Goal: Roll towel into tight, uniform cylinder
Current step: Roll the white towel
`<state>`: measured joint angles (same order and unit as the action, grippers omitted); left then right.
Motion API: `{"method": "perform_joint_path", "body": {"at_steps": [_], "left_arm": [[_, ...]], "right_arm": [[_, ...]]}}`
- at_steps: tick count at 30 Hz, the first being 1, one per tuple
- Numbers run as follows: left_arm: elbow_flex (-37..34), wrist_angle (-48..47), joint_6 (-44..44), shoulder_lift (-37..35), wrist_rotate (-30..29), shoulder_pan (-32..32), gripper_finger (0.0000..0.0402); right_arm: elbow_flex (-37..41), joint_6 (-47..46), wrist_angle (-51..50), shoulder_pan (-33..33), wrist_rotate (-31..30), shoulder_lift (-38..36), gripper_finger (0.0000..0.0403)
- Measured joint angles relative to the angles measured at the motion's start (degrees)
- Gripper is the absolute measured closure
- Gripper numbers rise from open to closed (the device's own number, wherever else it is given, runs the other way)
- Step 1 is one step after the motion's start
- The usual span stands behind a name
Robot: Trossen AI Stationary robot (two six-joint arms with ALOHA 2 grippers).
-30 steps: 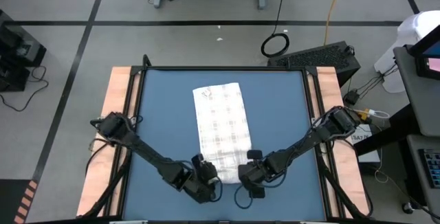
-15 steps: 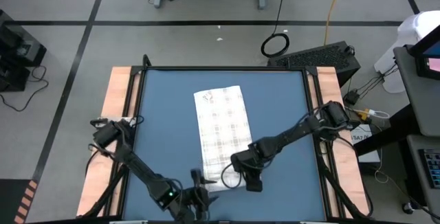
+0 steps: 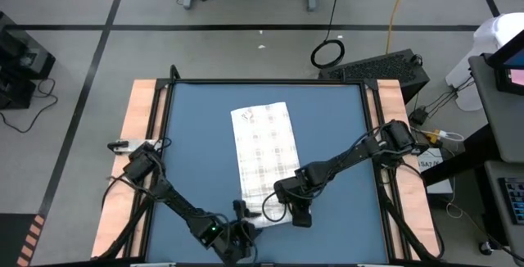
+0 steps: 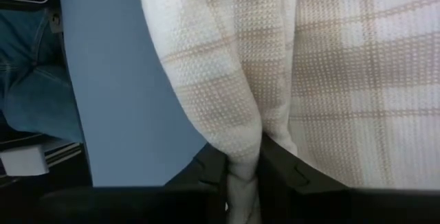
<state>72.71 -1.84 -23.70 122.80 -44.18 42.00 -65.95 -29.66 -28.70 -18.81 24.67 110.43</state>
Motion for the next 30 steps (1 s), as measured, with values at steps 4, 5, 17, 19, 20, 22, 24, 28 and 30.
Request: {"method": "perform_joint_path", "body": {"at_steps": [4, 5, 17, 19, 20, 22, 24, 28, 30], "left_arm": [[0.0, 0.3, -3.6, 0.0, 0.5, -0.2, 0.0142], [0.0, 0.2, -4.4, 0.0, 0.6, -0.1, 0.015], [0.1, -1.6, -17.0, -0.2, 4.4, -0.1, 0.0363], [0.2, -2.6, -19.6, -0.2, 4.6, -0.2, 0.0363], [0.2, -3.2, -21.5, -0.2, 4.8, -0.3, 0.0363], [0.3, -4.8, -25.5, -0.4, 6.4, -0.7, 0.0363], [0.3, -6.0, -28.7, -0.9, 8.8, -1.2, 0.0363], [0.2, -6.3, -29.7, -1.7, 12.0, -2.2, 0.0349], [0.2, -6.6, -29.7, -2.4, 14.5, -3.2, 0.0347]], "right_arm": [[0.0, 0.0, 0.0, 0.0, -0.1, 0.0, 0.0356], [0.0, 0.1, 0.2, 0.0, -0.2, 0.0, 0.0356], [0.2, 0.5, -0.7, -0.3, -2.8, -3.3, 0.0297], [0.2, -0.7, -1.4, -0.8, -5.1, -5.6, 0.0281], [0.2, -0.8, -2.1, -1.3, -6.8, -6.9, 0.0275], [0.2, -0.5, -4.7, -3.3, -11.9, -9.7, 0.0262], [0.1, 1.4, -8.4, -6.1, -19.0, -11.9, 0.025], [0.1, 3.6, -10.7, -13.5, -32.7, -12.6, 0.0225], [0.1, 3.6, -9.1, -16.8, -36.8, -11.5, 0.0209]]}}
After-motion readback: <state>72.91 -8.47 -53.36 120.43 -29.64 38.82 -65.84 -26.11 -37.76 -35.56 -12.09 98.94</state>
